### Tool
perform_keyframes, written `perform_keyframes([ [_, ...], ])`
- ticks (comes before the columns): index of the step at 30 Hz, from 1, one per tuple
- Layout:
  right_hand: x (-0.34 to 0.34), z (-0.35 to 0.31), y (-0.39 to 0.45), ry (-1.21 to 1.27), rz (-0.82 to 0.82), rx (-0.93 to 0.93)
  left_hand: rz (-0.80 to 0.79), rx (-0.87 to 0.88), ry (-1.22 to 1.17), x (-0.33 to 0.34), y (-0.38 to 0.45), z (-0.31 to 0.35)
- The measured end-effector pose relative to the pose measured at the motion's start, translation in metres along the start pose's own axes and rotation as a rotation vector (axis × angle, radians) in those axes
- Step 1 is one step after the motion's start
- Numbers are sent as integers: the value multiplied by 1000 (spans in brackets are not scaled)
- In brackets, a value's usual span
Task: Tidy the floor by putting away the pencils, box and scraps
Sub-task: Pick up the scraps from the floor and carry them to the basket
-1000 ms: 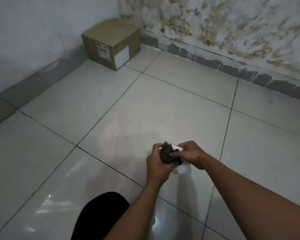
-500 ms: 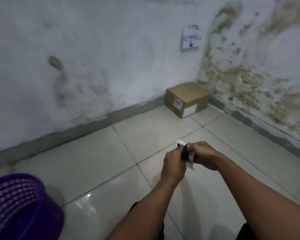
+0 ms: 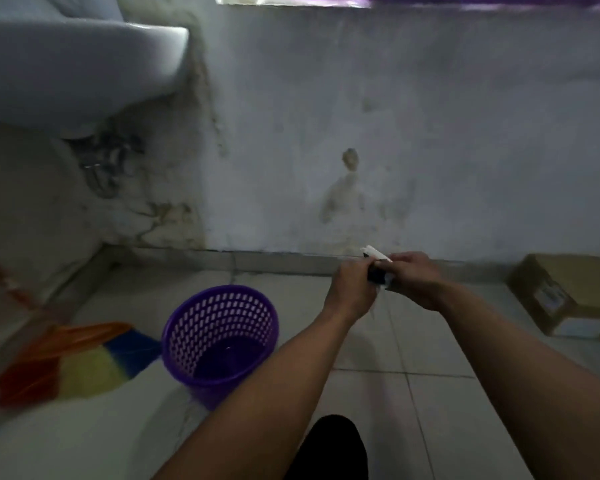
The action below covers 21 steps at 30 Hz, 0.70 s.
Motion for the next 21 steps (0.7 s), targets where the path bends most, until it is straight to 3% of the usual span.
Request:
perform_keyframes([
  [5, 121, -9, 37, -61, -92, -48, 82, -154, 98, -71, 16, -78],
  [10, 237, 43, 60, -200, -269, 58, 104, -367, 132, -104, -15, -181],
  [16, 284, 108, 65, -385, -352, 152, -95, -530, 251, -91, -44, -257],
  [21, 286, 117, 63, -556, -440, 204, -331, -597, 302, -79, -56, -282],
])
Point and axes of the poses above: each hand's wrist, its own y-axis towards the middle knuckle, its own x-axis out of the palm, z = x × y, the point moved 6 cm from there along y, towards the middle knuckle, and after that the axes turned 9 degrees about y, right-handed, at the moved point
